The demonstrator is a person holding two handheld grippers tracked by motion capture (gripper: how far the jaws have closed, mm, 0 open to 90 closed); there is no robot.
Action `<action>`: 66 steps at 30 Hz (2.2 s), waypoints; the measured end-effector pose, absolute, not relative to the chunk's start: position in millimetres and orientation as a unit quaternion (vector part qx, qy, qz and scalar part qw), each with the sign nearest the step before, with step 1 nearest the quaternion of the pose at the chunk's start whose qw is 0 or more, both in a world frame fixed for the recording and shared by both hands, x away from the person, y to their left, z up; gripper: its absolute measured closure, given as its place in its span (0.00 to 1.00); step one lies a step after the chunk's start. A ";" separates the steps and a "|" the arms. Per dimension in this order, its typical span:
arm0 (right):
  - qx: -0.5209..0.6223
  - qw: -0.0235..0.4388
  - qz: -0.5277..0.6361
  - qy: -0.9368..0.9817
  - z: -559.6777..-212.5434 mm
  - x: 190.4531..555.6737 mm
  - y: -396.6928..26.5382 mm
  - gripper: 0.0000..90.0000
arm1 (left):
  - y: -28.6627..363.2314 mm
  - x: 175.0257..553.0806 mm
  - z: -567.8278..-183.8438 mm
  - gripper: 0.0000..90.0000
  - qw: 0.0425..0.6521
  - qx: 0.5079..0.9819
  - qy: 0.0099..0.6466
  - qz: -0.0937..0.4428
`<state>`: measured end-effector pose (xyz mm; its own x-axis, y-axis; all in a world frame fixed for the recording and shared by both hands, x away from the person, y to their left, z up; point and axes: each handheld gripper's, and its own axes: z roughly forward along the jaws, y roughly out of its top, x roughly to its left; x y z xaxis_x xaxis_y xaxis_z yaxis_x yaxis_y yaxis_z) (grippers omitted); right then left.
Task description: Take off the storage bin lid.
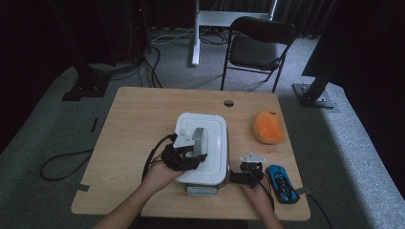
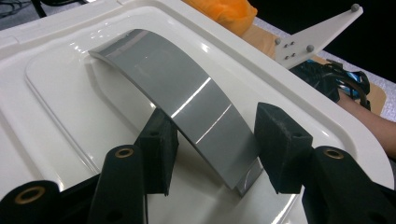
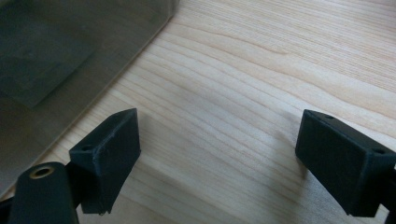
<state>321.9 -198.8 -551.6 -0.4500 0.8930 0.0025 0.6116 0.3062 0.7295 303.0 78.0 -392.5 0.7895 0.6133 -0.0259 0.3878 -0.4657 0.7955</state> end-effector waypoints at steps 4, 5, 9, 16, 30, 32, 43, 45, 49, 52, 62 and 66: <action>0.482 0.207 0.339 0.781 -551.6 321.9 -198.8 0.15 | 82.1 302.1 -392.0 0.57 0.424 0.846 0.292 0.137; 0.482 0.207 0.339 0.781 -551.6 321.9 -198.8 0.15 | 82.1 302.1 -392.0 0.57 0.424 0.846 0.292 0.137; 0.482 0.208 0.339 0.781 -551.6 321.9 -198.9 0.15 | 87.2 302.1 -391.6 0.57 0.426 0.844 0.294 0.139; 0.482 0.208 0.339 0.781 -551.6 321.9 -198.8 0.14 | 101.3 301.5 -390.0 0.58 0.427 0.843 0.293 0.147; 0.482 0.207 0.339 0.781 -551.6 321.8 -198.8 0.14 | 135.6 303.8 -388.5 0.58 0.426 0.831 0.321 0.161; 0.482 0.207 0.339 0.781 -551.6 321.8 -198.7 0.15 | 140.7 303.8 -388.2 0.58 0.422 0.829 0.327 0.168; 0.482 0.207 0.339 0.781 -551.6 321.8 -198.7 0.15 | 160.7 301.7 -387.8 0.58 0.420 0.825 0.334 0.176; 0.482 0.207 0.339 0.781 -551.6 321.8 -198.8 0.14 | 166.3 300.7 -387.4 0.58 0.420 0.823 0.336 0.182; 0.482 0.207 0.339 0.781 -551.6 321.8 -198.8 0.15 | 175.2 299.9 -387.8 0.58 0.422 0.820 0.341 0.184; 0.482 0.207 0.339 0.781 -551.6 321.8 -198.7 0.15 | 182.2 300.2 -389.5 0.59 0.422 0.817 0.348 0.184; 0.482 0.207 0.339 0.781 -551.7 321.8 -198.7 0.15 | 204.1 299.4 -392.5 0.59 0.419 0.807 0.368 0.196; 0.483 0.206 0.339 0.780 -551.5 321.7 -198.5 0.14 | 209.9 299.5 -394.4 0.59 0.419 0.803 0.374 0.197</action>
